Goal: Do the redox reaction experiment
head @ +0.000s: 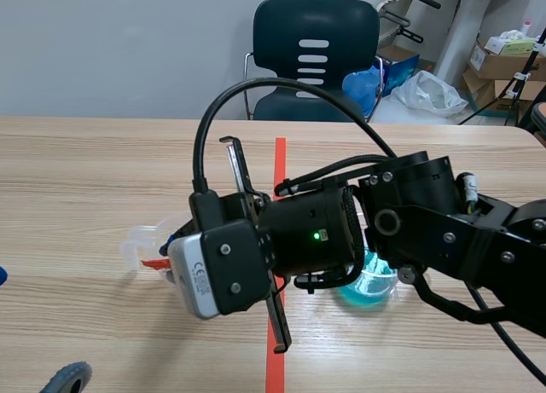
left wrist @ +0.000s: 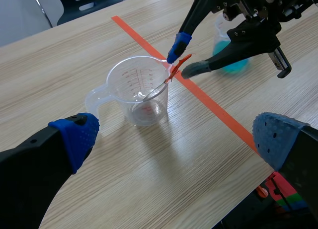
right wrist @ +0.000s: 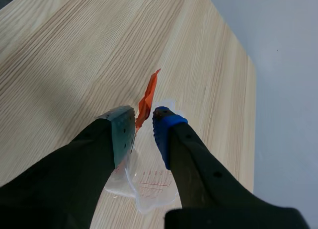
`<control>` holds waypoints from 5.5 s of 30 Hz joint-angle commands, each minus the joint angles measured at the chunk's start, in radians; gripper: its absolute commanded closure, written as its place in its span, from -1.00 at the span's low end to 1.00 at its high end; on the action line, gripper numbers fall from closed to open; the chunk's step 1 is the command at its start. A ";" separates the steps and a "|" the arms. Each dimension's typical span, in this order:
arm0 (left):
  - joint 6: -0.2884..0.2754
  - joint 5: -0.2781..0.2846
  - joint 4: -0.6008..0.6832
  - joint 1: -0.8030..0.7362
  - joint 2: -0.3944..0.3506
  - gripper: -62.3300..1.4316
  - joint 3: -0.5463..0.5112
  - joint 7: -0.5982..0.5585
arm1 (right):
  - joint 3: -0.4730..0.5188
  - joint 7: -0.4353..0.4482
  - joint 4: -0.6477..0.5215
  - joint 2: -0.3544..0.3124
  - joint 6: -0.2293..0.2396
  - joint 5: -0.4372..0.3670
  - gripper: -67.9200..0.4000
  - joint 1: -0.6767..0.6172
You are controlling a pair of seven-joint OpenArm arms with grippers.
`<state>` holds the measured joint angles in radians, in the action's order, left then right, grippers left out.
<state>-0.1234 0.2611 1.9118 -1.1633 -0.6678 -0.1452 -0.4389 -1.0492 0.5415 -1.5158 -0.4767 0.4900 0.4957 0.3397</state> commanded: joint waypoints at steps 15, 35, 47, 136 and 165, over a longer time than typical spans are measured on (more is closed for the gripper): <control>-0.002 0.004 0.013 0.003 0.003 -1.00 -0.002 -0.014 | 0.001 0.027 -0.022 0.000 -0.011 -0.065 0.96 0.018; -0.002 0.004 0.013 0.003 0.003 -1.00 -0.002 -0.014 | 0.004 0.005 -0.022 -0.065 -0.027 -0.287 0.96 0.018; -0.002 0.004 0.013 0.003 0.003 -1.00 -0.002 -0.014 | 0.004 0.029 -0.023 -0.136 -0.056 -0.464 0.96 0.071; -0.002 0.004 0.013 0.003 0.003 -1.00 -0.002 -0.013 | 0.004 -0.412 -0.161 -0.321 0.083 -1.503 0.96 0.342; -0.002 0.004 0.013 0.003 0.003 -1.00 -0.002 -0.013 | 0.004 -0.412 -0.161 -0.321 0.083 -1.503 0.96 0.342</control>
<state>-0.1238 0.2611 1.9118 -1.1633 -0.6678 -0.1452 -0.4385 -1.0492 0.1070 -1.6623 -0.7948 0.5732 -0.9852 0.6506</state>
